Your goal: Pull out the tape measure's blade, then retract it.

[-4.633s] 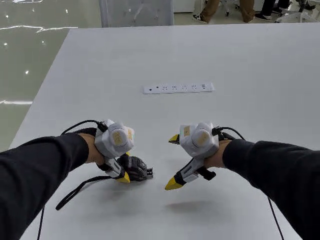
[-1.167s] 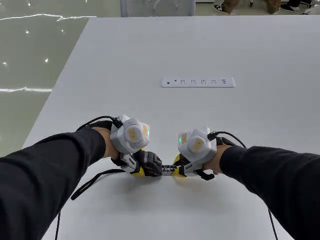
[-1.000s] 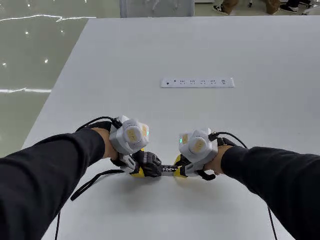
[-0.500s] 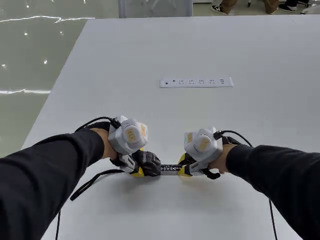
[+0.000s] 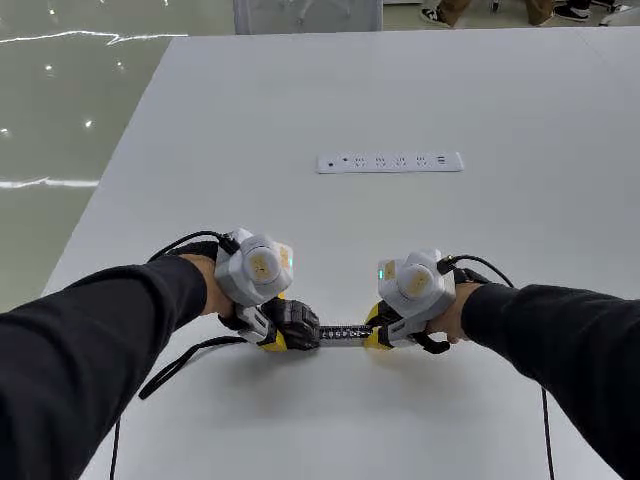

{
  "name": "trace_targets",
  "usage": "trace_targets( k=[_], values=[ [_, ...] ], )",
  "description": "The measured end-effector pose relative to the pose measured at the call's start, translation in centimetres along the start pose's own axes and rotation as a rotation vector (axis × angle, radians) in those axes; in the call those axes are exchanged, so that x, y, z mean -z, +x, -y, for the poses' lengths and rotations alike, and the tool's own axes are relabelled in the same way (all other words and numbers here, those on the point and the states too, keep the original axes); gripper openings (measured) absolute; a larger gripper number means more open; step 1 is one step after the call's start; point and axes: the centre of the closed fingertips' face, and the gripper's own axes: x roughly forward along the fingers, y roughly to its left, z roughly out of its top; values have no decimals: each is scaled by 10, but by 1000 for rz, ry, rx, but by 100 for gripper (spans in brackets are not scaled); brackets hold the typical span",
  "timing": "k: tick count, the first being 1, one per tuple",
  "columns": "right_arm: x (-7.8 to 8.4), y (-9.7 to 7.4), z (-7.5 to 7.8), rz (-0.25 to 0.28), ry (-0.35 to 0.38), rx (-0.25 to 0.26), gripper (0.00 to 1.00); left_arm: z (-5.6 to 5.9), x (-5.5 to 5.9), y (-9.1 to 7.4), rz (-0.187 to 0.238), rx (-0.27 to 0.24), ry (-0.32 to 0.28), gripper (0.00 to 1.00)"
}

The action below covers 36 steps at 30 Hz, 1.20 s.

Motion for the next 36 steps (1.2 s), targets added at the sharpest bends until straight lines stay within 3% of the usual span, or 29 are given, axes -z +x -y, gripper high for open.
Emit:
trace_targets(
  k=[36],
  values=[
    [21, -16, 2, -6, 30, 12, 11, 0, 0, 0, -1, -3, -7, 33]
  ],
)
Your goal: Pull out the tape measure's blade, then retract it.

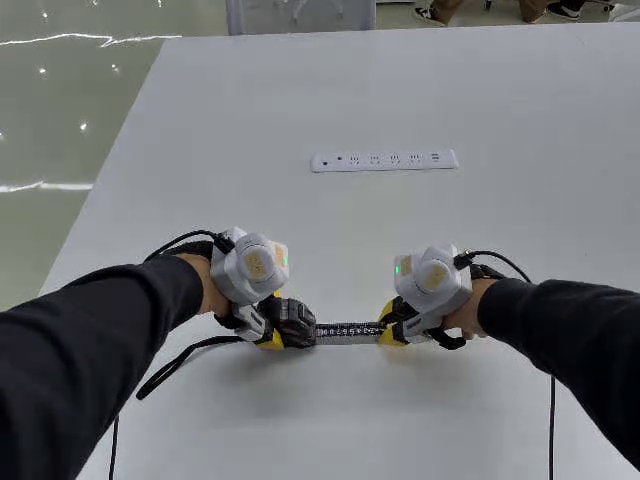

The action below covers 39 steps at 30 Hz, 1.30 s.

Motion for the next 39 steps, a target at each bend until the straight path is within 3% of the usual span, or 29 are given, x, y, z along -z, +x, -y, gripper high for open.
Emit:
trace_targets(
  k=[39],
  values=[
    [30, -21, 4, -14, 30, 11, 11, -1, 0, 1, -8, -3, -2, 33]
  ],
)
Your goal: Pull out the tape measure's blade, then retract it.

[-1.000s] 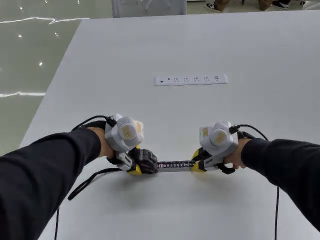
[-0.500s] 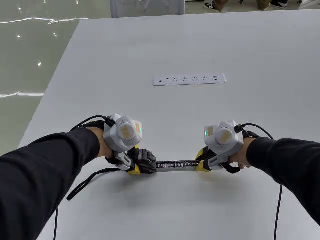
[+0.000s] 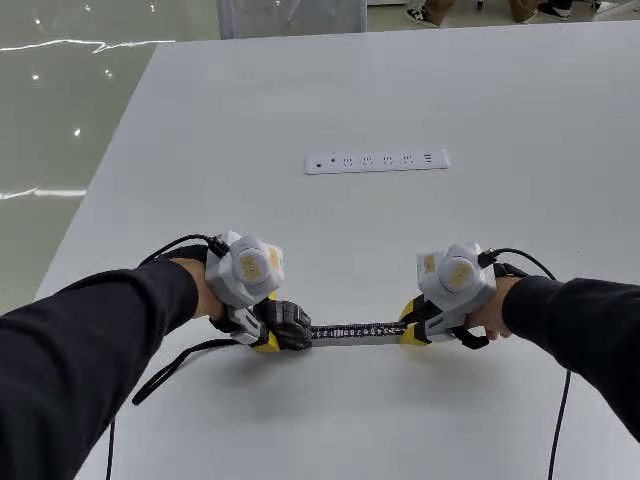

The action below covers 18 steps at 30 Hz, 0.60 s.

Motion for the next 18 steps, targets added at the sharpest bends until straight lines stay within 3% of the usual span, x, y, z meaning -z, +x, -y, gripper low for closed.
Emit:
trace_targets(
  k=[18],
  values=[
    [15, -12, 0, -10, 8, 5, 11, 1, 0, 0, -6, 1, 1, 34]
  ],
)
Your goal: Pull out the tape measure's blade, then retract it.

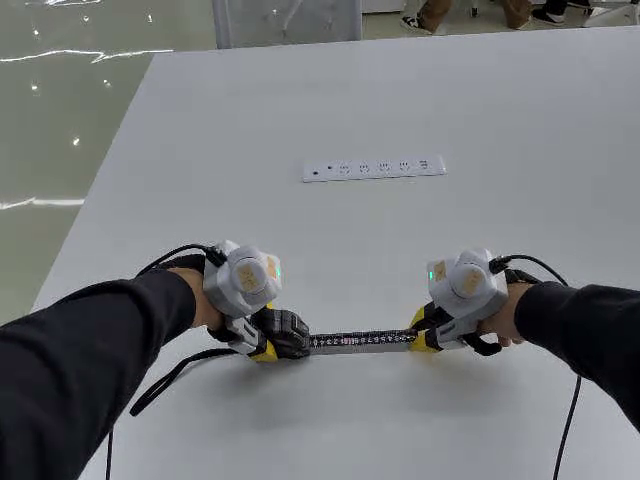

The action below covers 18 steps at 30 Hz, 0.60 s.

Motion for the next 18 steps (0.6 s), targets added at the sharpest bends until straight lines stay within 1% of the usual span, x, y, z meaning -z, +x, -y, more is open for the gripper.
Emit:
trace_targets(
  k=[12, 18],
  values=[
    [8, -5, 2, 1, 15, 1, 10, 0, 0, 0, 0, 0, -5, 34],
    [13, -8, 2, -8, 8, 0, 10, -1, 0, 0, -2, 0, -5, 34]
  ],
)
